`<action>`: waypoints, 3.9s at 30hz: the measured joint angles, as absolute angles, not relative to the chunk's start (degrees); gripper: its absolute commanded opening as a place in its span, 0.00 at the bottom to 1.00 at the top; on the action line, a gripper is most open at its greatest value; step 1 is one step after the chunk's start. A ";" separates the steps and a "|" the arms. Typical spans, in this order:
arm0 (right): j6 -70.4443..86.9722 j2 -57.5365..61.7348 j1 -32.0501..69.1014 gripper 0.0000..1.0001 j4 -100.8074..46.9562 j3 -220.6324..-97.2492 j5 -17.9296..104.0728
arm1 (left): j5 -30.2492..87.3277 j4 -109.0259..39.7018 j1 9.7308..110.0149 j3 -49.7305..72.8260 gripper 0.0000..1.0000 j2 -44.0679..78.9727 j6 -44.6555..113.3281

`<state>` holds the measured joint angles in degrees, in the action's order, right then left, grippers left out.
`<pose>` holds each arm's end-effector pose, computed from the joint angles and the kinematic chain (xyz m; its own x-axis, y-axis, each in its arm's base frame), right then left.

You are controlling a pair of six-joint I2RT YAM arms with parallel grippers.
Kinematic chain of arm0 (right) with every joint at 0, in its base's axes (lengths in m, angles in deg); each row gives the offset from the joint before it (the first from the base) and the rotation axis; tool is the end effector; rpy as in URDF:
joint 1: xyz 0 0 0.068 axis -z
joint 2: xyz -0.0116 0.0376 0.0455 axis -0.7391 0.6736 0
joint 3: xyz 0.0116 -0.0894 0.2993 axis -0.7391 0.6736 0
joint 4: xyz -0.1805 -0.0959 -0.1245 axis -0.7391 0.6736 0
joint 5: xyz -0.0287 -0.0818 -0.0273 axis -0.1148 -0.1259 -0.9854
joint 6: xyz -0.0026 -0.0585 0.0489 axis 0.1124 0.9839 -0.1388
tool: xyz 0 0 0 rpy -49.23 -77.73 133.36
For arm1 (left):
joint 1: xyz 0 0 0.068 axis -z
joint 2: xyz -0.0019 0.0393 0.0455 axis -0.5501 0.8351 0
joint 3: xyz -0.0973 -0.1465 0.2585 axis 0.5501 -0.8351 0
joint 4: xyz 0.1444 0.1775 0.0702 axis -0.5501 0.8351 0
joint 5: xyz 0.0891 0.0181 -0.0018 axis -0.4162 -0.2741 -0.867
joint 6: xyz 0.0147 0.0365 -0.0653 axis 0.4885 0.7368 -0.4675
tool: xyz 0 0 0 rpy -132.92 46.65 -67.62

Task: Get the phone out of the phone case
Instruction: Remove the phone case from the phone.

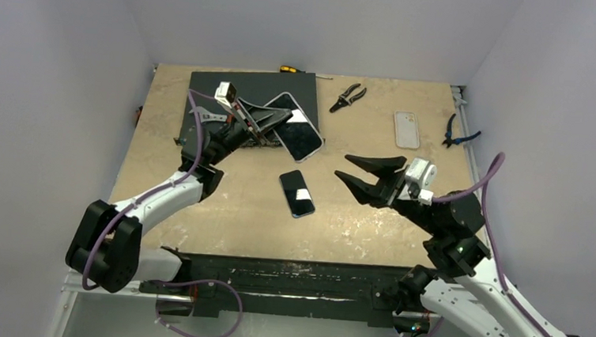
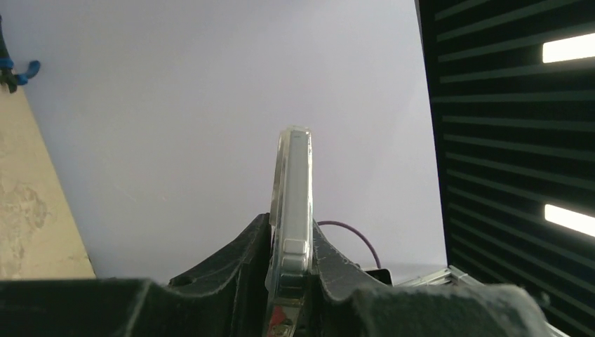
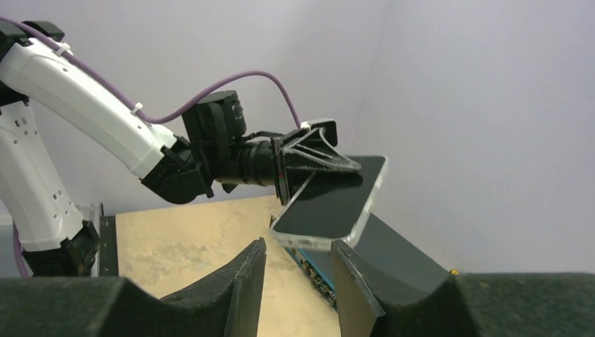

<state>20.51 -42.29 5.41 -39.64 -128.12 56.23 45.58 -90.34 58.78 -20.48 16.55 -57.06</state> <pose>0.0676 0.0924 0.4329 0.3378 0.1872 -0.9224 -0.8470 0.4878 -0.2112 0.2379 -0.1436 0.3846 -0.8038 -0.5935 0.0405 0.1832 -0.3118 -0.9323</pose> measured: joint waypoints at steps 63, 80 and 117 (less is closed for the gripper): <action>-31.84 -20.04 4.15 0.66 -45.83 -132.58 42.44 | 28.33 -68.13 56.97 -16.28 0.00 0.04 -33.96; -33.11 -17.07 3.43 0.57 -47.71 -134.83 42.46 | 27.44 -67.15 57.19 -16.28 0.00 -0.68 -33.70; -36.67 -14.56 3.01 0.44 -49.10 -135.27 42.39 | 24.86 -66.56 57.82 -16.48 0.00 -2.05 -31.82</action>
<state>-36.67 -14.56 3.01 -49.10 -135.27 42.39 24.86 -66.56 57.82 -16.48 -2.05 -31.82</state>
